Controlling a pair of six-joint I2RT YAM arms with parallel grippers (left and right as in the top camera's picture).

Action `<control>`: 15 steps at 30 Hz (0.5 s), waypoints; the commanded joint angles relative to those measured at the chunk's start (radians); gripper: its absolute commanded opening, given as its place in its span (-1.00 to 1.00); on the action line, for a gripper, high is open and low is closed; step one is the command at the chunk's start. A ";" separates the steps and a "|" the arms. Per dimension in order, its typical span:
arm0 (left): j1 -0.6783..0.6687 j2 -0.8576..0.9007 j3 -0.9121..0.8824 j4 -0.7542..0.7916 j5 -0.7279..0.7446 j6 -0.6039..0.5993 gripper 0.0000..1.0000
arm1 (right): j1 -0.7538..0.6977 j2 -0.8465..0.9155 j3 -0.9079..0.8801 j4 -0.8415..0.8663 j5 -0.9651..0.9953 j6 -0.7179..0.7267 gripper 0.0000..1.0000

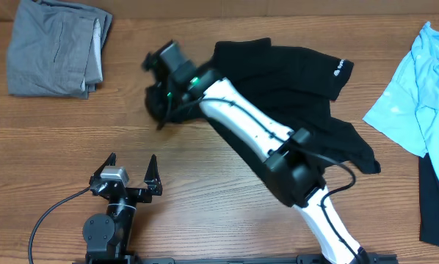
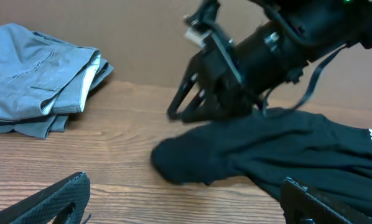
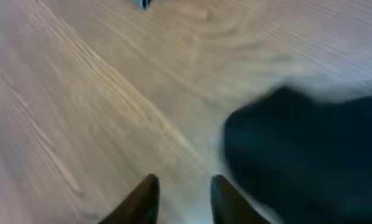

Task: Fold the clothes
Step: 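Lift the black shirt with the right gripper and drag it leftward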

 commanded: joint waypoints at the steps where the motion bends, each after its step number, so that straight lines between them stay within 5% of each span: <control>1: -0.005 -0.007 -0.003 -0.003 -0.010 0.023 0.99 | -0.034 -0.055 0.076 -0.028 0.108 0.005 -0.17; 4: -0.005 -0.007 -0.003 -0.003 -0.010 0.023 1.00 | -0.082 -0.077 0.150 -0.110 0.204 0.005 -0.07; 7: -0.005 -0.007 -0.003 -0.003 -0.010 0.023 1.00 | -0.152 -0.106 0.243 -0.222 0.287 0.005 0.68; 10: -0.005 -0.007 -0.003 -0.003 -0.010 0.023 1.00 | -0.237 -0.134 0.321 -0.370 0.308 0.005 1.00; 15: -0.005 -0.007 -0.003 -0.003 -0.010 0.023 1.00 | -0.385 -0.160 0.348 -0.666 0.292 0.005 1.00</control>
